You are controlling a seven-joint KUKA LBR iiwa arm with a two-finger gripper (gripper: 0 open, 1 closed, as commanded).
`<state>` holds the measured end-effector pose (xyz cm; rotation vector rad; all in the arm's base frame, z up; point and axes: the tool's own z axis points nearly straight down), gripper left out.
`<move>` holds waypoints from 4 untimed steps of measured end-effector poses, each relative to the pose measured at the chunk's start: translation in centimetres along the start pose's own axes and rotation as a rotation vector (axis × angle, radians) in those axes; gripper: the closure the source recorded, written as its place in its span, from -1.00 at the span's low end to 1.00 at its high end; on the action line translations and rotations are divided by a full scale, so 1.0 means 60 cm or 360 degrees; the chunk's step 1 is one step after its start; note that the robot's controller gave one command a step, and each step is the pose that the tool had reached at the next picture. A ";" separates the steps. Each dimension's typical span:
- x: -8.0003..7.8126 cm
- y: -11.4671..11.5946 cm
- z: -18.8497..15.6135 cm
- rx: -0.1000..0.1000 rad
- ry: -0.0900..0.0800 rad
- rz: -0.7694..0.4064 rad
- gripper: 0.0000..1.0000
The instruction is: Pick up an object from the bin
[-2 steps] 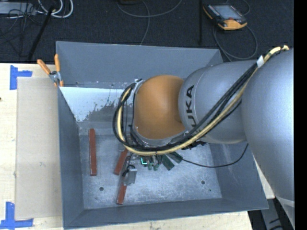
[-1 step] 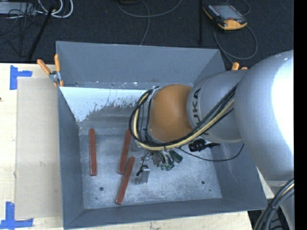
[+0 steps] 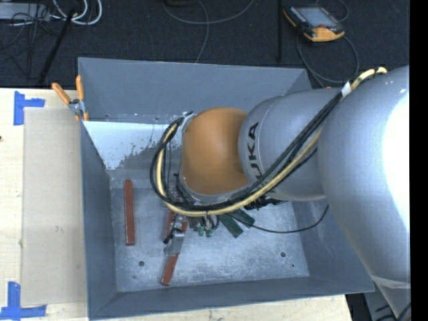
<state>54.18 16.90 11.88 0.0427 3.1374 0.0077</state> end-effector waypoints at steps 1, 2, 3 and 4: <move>-0.038 -0.099 0.082 0.0014 0.0012 0.0023 -1.00; -0.107 -0.225 0.019 0.0013 -0.0006 0.0109 -1.00; -0.073 -0.325 0.080 0.0011 0.0013 0.0023 -1.00; -0.076 -0.320 0.072 0.0007 0.0010 0.0020 1.00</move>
Offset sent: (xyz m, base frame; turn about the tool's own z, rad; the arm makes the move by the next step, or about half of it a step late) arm 0.0211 -0.0556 -0.0468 0.0097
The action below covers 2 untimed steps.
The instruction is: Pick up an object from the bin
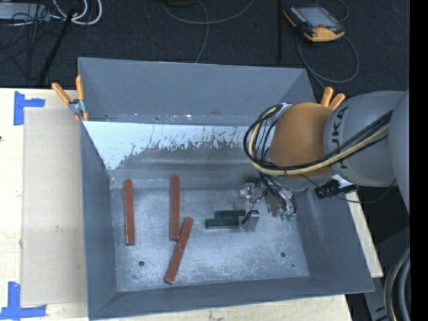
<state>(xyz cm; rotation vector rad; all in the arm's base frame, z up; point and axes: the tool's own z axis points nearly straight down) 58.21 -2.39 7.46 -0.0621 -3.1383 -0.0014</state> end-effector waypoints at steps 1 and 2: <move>-0.034 0.020 -0.218 0.0001 -0.0021 -0.0102 1.00; -0.030 0.020 -0.209 0.0001 -0.0007 -0.0098 -1.00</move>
Offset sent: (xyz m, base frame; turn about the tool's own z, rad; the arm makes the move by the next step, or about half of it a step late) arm 0.0182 0.0116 0.1257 -0.0671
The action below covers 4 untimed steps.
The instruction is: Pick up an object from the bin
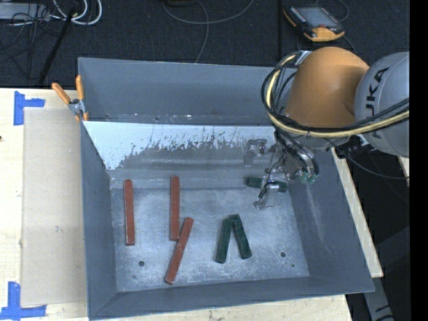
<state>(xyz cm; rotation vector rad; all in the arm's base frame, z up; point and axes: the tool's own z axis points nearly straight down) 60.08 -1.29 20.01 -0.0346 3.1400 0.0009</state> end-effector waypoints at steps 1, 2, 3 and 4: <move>0.068 0.035 0.123 -0.0002 0.0020 0.0050 -1.00; 0.086 0.009 0.219 -0.0002 0.0011 -0.0398 -1.00; 0.079 0.009 0.211 0.0000 -0.0016 -0.0392 1.00; 0.082 0.008 0.215 0.0000 -0.0005 -0.0391 -1.00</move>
Offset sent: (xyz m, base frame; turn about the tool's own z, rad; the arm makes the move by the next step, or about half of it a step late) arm -0.0380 0.0185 -0.0686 0.0329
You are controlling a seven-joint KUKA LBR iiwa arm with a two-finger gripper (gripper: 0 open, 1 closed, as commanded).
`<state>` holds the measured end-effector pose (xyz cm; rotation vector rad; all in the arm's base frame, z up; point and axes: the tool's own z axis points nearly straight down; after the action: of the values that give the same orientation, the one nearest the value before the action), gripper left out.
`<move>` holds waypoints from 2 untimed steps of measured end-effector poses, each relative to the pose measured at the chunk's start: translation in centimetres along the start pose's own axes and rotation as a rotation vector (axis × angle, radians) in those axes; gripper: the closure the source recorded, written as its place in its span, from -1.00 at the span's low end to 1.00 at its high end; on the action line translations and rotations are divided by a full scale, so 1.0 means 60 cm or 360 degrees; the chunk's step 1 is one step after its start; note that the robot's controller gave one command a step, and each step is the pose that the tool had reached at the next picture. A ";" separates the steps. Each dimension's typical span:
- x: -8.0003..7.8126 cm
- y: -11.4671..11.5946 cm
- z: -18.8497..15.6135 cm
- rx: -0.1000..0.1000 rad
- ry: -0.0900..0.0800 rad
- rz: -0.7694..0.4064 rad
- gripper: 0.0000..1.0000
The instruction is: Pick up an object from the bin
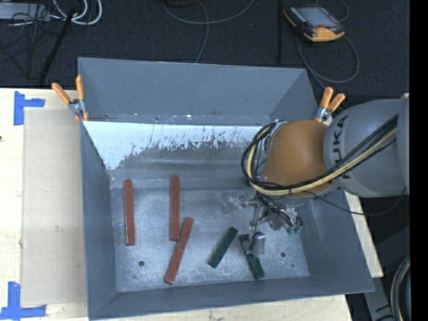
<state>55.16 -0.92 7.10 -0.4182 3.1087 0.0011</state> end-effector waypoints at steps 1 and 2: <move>-0.027 0.025 0.001 0.0001 0.0007 -0.0139 -1.00; -0.027 0.025 -0.001 -0.0001 0.0009 -0.0133 1.00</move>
Offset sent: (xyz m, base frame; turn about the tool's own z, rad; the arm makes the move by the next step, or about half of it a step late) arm 0.0108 0.0192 -0.0010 -0.0903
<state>56.32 0.95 7.15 -0.5488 3.0943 0.0006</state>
